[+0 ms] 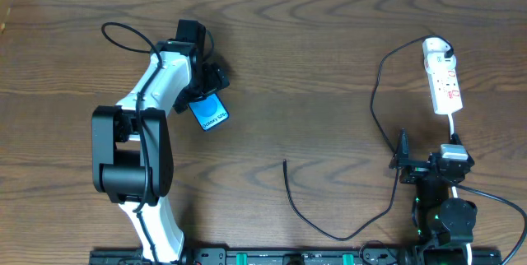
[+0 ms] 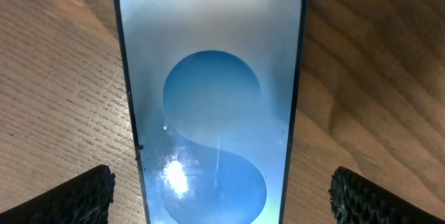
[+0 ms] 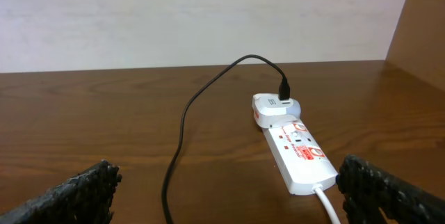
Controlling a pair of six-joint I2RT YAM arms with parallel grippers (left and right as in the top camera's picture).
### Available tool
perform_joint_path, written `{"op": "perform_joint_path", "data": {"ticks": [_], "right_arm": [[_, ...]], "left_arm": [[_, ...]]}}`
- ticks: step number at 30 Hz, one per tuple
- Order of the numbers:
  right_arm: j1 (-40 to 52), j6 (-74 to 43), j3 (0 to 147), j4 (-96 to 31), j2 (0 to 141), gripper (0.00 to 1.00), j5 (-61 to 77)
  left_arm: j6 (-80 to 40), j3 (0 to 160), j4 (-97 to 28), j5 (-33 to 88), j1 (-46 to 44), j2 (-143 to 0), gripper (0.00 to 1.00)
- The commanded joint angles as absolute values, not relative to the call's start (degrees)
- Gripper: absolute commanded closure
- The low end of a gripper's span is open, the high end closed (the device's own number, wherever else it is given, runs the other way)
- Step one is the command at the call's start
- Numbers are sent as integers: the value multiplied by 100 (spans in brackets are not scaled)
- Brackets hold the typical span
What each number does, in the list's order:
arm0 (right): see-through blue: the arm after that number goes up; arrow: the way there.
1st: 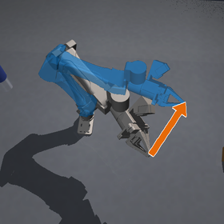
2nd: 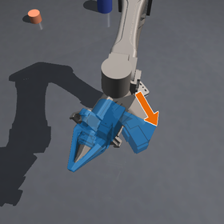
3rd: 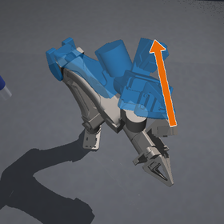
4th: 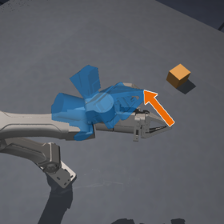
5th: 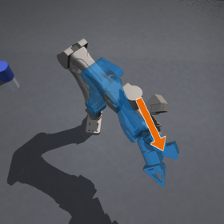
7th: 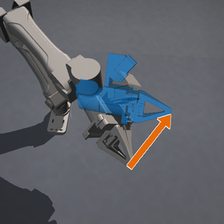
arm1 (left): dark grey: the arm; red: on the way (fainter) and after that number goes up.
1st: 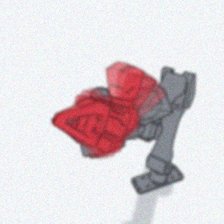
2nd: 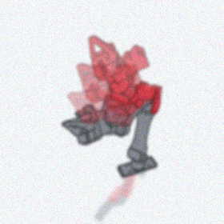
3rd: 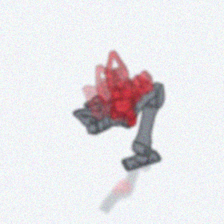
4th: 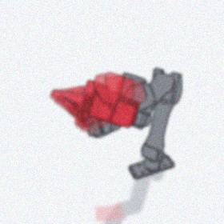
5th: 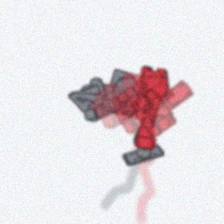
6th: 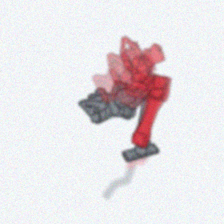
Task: Plug charger to phone and switch on socket
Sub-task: 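Close the left gripper on the phone's long edges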
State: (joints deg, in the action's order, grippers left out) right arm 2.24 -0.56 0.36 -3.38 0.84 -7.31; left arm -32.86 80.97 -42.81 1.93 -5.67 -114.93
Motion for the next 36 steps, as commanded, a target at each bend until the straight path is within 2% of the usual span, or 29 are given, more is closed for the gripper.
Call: {"op": "perform_joint_path", "data": {"ticks": [1, 36], "right_arm": [[283, 30, 32, -362, 34, 1, -735], [283, 30, 32, -362, 34, 1, -738]], "left_arm": [[-3365, 8068, -4342, 60, -539, -11563, 1], [-3411, 8068, -4515, 104, -355, -11585, 1]]}}
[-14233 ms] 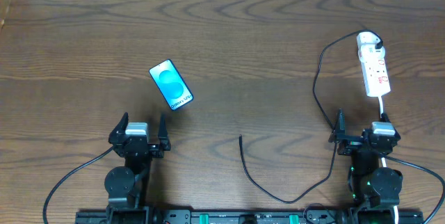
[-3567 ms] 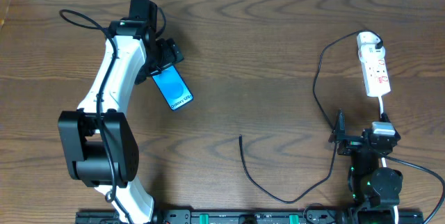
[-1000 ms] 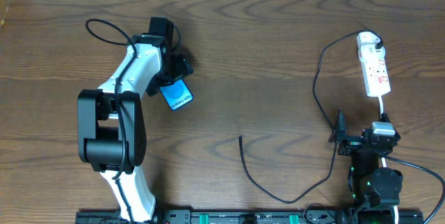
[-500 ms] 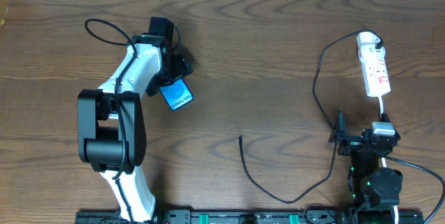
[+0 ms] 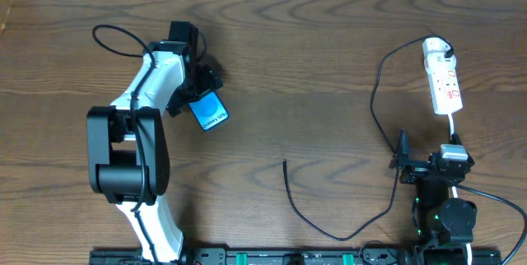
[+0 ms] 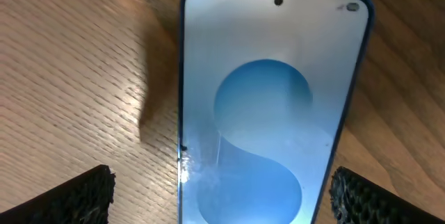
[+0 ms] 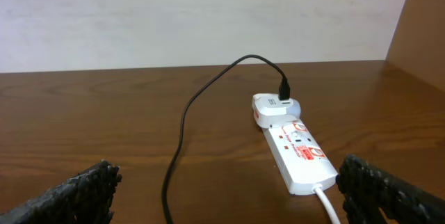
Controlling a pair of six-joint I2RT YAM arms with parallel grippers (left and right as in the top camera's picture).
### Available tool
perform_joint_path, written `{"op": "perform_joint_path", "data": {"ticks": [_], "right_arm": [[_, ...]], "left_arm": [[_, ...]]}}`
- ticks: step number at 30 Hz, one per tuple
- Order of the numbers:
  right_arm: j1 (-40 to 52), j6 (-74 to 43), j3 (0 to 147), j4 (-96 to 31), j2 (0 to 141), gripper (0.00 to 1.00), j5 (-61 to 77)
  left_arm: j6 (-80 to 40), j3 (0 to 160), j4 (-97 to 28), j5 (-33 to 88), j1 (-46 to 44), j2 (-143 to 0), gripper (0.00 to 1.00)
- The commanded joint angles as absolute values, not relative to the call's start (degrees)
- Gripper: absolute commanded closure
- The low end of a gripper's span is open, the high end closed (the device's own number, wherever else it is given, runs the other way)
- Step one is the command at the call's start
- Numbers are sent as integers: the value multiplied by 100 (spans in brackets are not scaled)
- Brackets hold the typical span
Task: Plug charger to phone and switch on socket
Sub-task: 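Close the left gripper on the phone's long edges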
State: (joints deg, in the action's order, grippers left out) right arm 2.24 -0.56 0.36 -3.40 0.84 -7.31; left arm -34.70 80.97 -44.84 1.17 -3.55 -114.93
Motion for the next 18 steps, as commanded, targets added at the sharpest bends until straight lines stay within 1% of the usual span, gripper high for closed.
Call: {"op": "perform_joint_path", "data": {"ticks": [1, 18], "right_arm": [[283, 30, 32, -362, 34, 1, -735], [283, 30, 32, -362, 34, 1, -735]], "left_arm": [[-3406, 8068, -4515, 104, -355, -11585, 1], [-3308, 8068, -4510, 384, -355, -11585, 1]]}}
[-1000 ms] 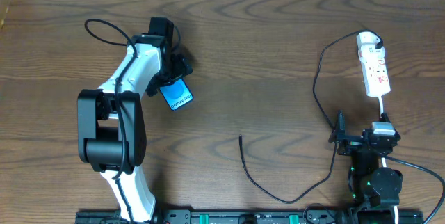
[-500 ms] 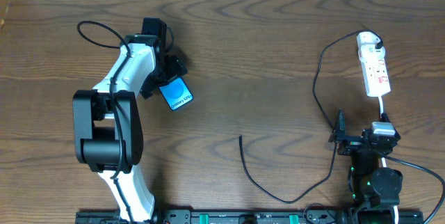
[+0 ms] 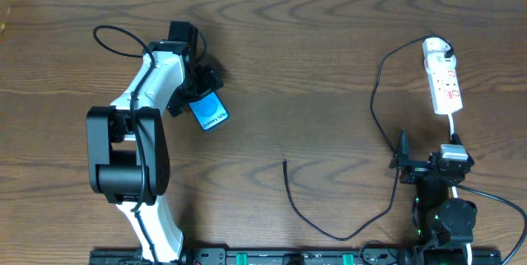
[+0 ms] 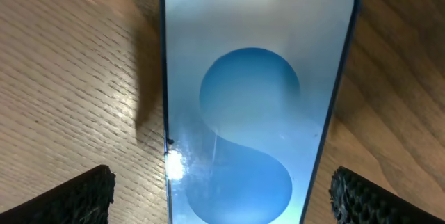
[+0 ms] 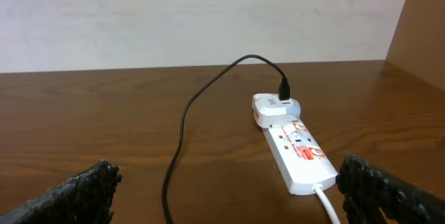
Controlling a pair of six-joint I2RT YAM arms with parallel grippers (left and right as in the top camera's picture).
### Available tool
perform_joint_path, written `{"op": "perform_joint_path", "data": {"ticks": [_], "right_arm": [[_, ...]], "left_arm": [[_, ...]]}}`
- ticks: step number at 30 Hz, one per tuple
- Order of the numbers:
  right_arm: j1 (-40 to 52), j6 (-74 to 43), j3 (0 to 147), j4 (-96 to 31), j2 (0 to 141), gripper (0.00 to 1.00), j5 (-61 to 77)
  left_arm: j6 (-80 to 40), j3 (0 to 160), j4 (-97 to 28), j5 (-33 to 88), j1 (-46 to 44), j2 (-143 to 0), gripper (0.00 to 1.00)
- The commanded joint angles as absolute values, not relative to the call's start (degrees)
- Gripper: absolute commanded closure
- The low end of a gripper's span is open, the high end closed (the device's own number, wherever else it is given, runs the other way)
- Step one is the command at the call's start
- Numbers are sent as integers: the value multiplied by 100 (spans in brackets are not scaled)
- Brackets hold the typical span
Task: Plug charger to phone and switch on socket
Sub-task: 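Close the left gripper on the phone's long edges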
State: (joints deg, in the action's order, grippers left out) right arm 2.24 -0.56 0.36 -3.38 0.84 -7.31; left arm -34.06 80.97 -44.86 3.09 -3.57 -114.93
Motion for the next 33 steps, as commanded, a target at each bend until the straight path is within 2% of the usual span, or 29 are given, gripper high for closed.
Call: {"op": "perform_joint_path", "data": {"ticks": [1, 33], "right_arm": [[283, 30, 32, -362, 34, 1, -738], [283, 30, 32, -362, 34, 1, -735]], "left_arm": [[-3315, 8068, -4510, 384, -355, -11585, 1], [-3328, 8068, -4272, 475, -362, -11926, 1]]}}
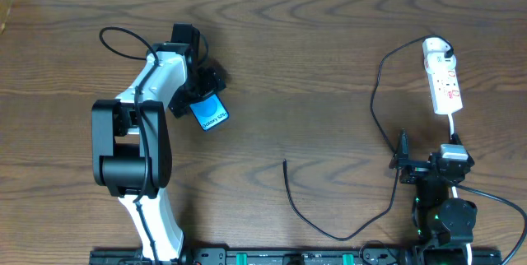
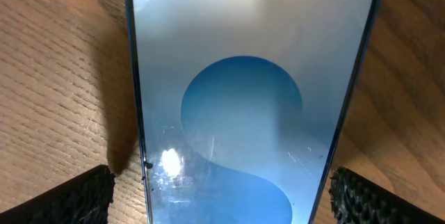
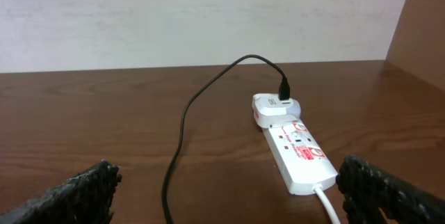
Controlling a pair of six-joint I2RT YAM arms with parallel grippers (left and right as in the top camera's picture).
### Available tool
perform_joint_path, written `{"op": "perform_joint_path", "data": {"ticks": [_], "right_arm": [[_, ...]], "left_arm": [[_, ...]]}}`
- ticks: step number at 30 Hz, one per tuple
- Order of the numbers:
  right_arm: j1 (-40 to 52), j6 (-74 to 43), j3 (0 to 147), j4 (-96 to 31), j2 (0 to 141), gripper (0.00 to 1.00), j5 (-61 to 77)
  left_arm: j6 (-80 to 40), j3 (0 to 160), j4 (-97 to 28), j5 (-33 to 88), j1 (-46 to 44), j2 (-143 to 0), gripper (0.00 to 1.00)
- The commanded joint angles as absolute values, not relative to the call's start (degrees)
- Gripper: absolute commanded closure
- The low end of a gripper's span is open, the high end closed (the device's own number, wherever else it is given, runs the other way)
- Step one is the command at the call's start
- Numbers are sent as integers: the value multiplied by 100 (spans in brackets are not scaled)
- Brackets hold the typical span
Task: Plug charger to phone and switch on socket
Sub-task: 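Close the left gripper on the phone's long edges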
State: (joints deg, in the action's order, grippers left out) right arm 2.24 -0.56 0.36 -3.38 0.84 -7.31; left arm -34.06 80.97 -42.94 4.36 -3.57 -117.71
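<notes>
A blue phone [image 1: 209,114] lies flat on the wooden table, screen lit [image 2: 243,106]. My left gripper [image 1: 198,94] is open right over its upper end, a fingertip on each side of the phone without touching it. A white power strip [image 1: 443,84] lies at the far right with a white charger [image 3: 275,107] plugged in. Its black cable [image 1: 375,117] runs down and ends loose at mid table [image 1: 285,164]. My right gripper [image 1: 430,166] stands open near the front right, facing the strip [image 3: 299,156].
The strip's white mains lead [image 3: 327,202] runs toward my right gripper. A wooden side wall [image 3: 424,29] rises at the right. A black cable [image 1: 123,36] of the left arm loops at the back left.
My left gripper has shifted slightly toward the phone, which now fills more of the wrist view and sits more centred between the fingers. The right arm is unchanged.
My left gripper hung open over the phone throughout. It was centred at first, then offset to the left with the phone skewed, then straighter, and now it is closer and centred. The phone, cable and right arm stayed where they were.
</notes>
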Motion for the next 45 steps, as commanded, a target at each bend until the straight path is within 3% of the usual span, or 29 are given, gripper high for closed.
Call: {"op": "perform_joint_path", "data": {"ticks": [1, 24, 28, 45], "right_arm": [[283, 30, 32, -362, 34, 1, -735], [283, 30, 32, -362, 34, 1, -735], [283, 30, 32, -362, 34, 1, -735], [283, 30, 32, -362, 34, 1, -735]], "left_arm": [[-3330, 8068, -4272, 502, -362, -11961, 1], [-3332, 8068, -4281, 644, -360, -12068, 1], [-3332, 8068, -4274, 642, -360, -12068, 8], [-3511, 8068, -4359, 644, -362, -12068, 8]]}}
